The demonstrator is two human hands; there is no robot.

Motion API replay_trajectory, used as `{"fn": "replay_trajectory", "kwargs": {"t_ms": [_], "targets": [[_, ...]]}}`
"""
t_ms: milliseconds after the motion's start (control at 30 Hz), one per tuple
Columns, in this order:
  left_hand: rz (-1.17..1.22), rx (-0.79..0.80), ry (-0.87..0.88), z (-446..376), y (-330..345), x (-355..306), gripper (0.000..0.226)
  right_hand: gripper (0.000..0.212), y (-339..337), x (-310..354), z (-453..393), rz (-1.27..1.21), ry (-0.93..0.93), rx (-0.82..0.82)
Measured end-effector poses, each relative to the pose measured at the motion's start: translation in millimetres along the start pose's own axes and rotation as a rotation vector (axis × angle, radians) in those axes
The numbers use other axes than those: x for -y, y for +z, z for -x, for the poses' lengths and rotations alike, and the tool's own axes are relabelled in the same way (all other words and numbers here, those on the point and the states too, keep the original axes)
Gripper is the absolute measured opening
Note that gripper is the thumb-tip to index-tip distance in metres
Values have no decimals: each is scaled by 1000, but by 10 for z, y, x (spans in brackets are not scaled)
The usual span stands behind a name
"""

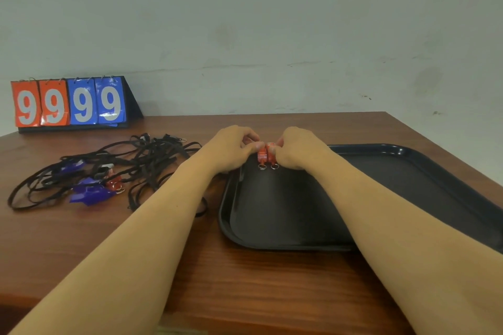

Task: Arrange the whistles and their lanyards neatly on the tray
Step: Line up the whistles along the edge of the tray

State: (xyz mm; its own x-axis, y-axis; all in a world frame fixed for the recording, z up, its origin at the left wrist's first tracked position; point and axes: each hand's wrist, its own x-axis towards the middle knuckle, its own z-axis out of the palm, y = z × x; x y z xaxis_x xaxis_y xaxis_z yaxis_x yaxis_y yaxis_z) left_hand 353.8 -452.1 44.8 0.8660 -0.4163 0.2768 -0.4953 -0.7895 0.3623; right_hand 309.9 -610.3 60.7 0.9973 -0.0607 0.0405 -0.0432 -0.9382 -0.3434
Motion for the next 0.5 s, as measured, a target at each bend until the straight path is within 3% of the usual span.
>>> {"fn": "replay_trajectory", "kwargs": {"t_ms": [267,367,500], "targets": [[123,-311,-64,216,-327,-124,24,18,-118,148,220,-10,-83,-179],[14,-272,-142,382,-702,-88,26,24,-156,245,361,8,-220,-264],[-182,-170,-347,989,-1212,294,17,24,-102,428,552,53,-476,-250]]}}
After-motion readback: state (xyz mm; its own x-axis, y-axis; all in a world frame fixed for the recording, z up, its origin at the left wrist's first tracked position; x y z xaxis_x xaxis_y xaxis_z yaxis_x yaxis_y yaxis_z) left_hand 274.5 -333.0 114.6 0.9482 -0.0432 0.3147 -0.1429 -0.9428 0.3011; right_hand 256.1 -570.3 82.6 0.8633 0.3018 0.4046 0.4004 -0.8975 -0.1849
